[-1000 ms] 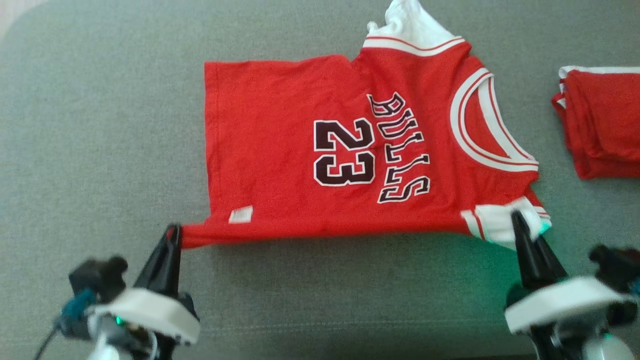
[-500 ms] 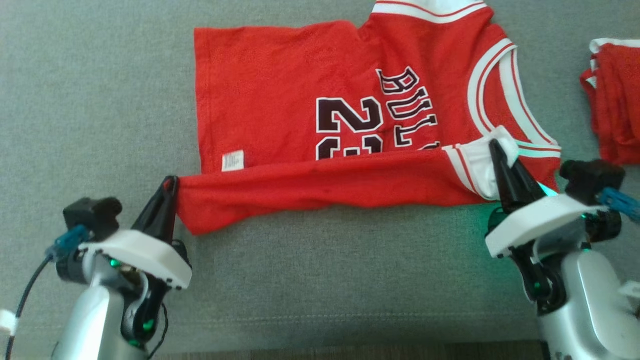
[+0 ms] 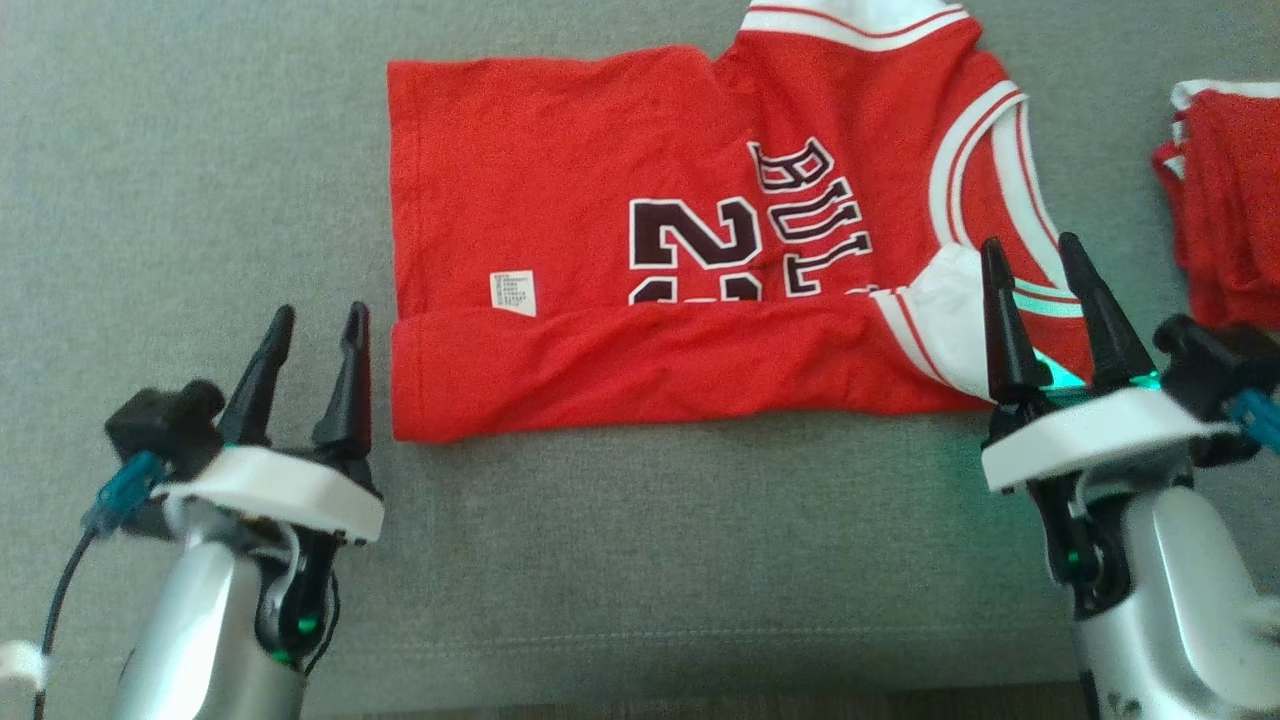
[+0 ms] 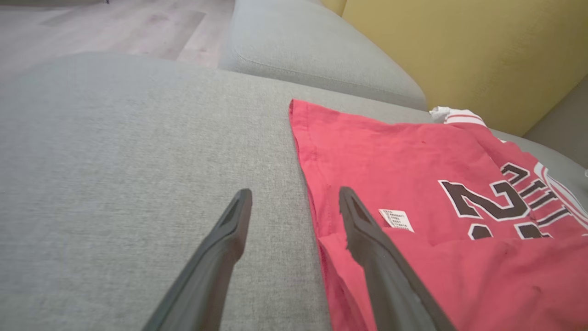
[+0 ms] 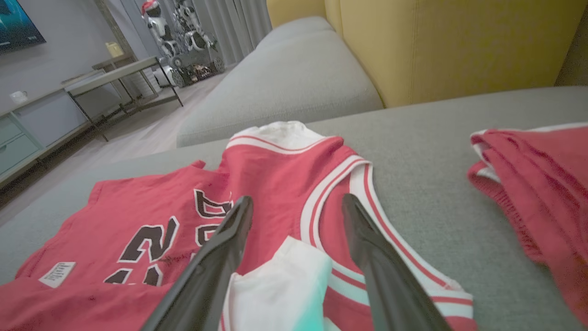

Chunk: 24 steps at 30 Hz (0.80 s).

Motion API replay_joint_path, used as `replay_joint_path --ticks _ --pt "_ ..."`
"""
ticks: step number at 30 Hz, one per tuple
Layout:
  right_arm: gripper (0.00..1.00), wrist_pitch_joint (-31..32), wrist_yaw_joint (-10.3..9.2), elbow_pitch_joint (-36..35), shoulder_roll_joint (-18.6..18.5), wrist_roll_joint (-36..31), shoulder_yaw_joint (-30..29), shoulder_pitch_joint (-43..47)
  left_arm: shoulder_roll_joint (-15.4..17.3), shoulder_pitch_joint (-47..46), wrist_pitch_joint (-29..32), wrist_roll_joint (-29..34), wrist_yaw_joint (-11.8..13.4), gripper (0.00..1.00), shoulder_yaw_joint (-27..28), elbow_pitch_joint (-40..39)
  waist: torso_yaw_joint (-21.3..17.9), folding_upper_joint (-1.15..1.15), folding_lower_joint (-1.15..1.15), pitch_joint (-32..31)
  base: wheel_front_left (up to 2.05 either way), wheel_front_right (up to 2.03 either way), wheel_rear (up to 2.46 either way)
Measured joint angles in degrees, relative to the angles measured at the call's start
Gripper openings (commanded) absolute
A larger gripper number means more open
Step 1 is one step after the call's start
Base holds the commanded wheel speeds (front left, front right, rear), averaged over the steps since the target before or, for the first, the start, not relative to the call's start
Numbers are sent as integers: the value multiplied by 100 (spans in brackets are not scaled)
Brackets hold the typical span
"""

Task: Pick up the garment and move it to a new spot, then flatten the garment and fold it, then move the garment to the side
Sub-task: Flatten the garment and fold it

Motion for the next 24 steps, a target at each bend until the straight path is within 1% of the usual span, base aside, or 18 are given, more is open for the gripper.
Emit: replay_joint_path --ticks 3,6,10,11,15,18,24 --pt "100 -213 0 -335 47 -276 -29 280 -7 272 -167 148 225 100 105 -245 -56 0 0 -138 0 0 0" --pt "100 -296 0 -668 77 -520 -112 642 -27 665 -216 352 465 100 177 -597 -90 0 0 -301 0 0 0" --pt "100 -301 0 -1046 124 -723 -192 1081 -32 1115 -247 584 654 100 238 -1037 -98 0 0 -519 0 0 0" --pt "100 -301 0 -1046 124 -723 -192 1081 -32 1115 -247 584 654 100 238 -1037 -98 0 0 -519 0 0 0" --pt "100 -237 0 -1330 190 -817 -235 1539 -55 1525 -248 748 757 100 188 -1358 -87 0 0 -731 0 0 0" --pt "100 -160 0 -1432 221 -847 -270 1819 -59 1794 -247 822 808 100 134 -1435 -80 0 0 -868 0 0 0" --pt "100 -46 0 -1543 229 -846 -285 1925 -53 1898 -247 822 845 100 134 -1437 -94 0 0 -1010 0 0 0"
